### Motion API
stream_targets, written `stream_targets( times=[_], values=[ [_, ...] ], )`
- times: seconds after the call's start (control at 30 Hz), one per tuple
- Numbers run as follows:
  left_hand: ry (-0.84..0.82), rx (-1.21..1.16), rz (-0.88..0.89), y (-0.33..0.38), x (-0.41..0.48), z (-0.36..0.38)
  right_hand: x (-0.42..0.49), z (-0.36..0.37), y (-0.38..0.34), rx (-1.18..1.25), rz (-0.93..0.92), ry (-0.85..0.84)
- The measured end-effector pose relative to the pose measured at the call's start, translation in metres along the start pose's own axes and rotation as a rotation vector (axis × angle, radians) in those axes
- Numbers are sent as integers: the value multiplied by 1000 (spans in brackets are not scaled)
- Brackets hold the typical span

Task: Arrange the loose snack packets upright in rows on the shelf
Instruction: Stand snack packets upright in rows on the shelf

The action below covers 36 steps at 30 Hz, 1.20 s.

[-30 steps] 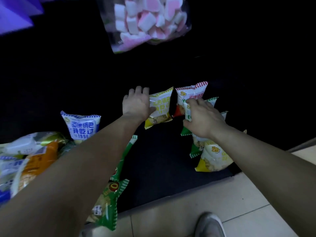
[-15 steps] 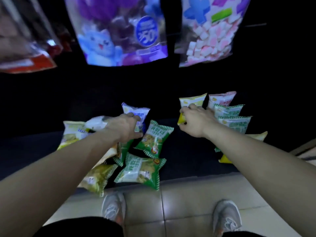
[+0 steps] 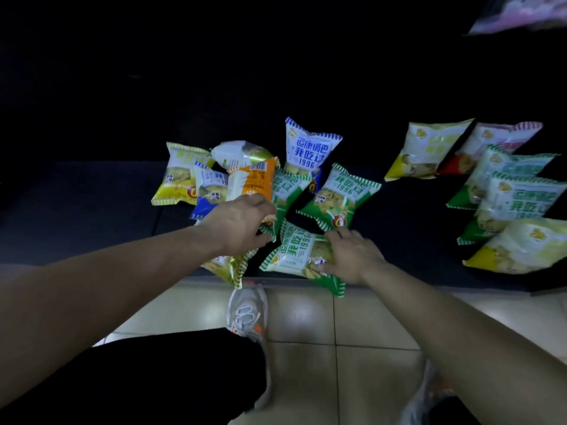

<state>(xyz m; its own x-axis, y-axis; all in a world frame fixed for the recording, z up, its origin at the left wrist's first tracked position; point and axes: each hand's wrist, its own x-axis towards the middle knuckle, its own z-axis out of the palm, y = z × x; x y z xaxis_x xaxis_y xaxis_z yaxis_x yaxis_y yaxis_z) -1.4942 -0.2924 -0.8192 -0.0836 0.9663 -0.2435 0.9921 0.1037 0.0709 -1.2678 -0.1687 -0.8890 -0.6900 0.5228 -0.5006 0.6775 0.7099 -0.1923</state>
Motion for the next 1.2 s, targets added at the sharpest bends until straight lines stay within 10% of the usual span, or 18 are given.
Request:
stream_targets(
  times=[0.7, 1.2],
  values=[
    [-7, -95, -79, -3, 1, -2, 16, -6, -16, -15, 25, -132],
    [151, -635, -149, 58, -6, -112, -114, -159, 28, 139, -70, 318]
  ],
)
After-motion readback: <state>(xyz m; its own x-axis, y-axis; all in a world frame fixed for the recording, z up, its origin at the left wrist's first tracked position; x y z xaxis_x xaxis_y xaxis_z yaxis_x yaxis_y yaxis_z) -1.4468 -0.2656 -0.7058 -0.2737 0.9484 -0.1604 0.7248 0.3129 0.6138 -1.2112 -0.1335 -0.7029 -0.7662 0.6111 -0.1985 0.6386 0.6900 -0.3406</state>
